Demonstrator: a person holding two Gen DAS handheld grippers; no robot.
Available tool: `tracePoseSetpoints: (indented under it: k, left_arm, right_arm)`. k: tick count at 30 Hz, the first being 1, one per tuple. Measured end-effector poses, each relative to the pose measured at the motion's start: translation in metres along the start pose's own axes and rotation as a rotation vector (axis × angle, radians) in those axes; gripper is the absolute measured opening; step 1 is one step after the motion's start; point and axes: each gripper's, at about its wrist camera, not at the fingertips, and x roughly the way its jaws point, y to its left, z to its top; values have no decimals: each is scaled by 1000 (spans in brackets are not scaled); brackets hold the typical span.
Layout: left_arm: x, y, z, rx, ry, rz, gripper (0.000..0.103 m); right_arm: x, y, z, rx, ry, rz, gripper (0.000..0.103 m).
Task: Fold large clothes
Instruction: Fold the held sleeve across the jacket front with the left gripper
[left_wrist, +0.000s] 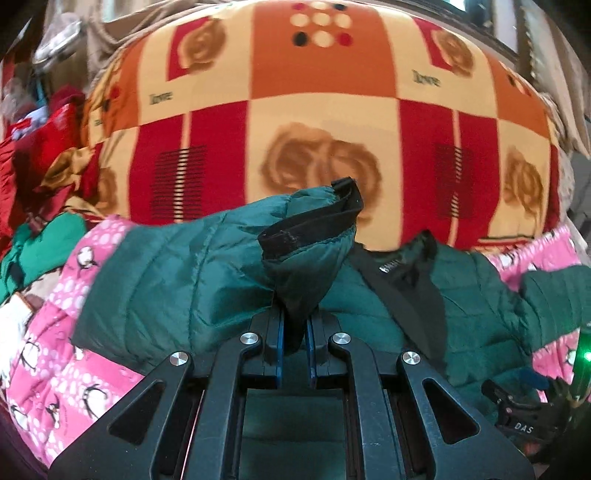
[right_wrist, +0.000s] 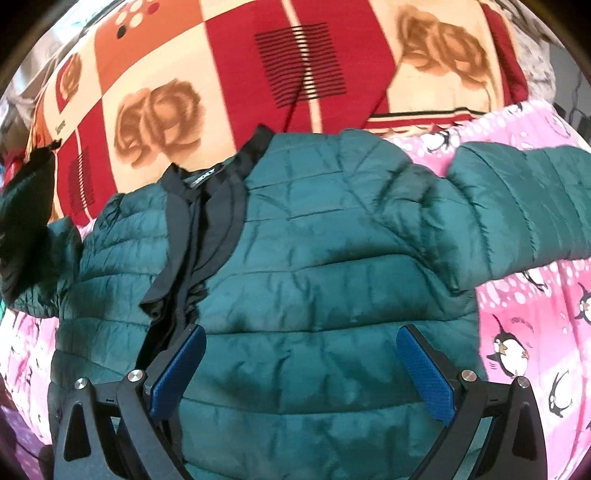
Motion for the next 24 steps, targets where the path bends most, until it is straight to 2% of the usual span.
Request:
tracePoseSetpoints:
  k: [16,24]
  left_arm:
    - [41,-98,-38,112,113,-71,8]
    - [66,-123,-61,135,196,-96,8]
  right_arm:
    - [-11,-44,0,61,-28,-23,103]
    - [-9,-62,-3,108,-14,-5,103]
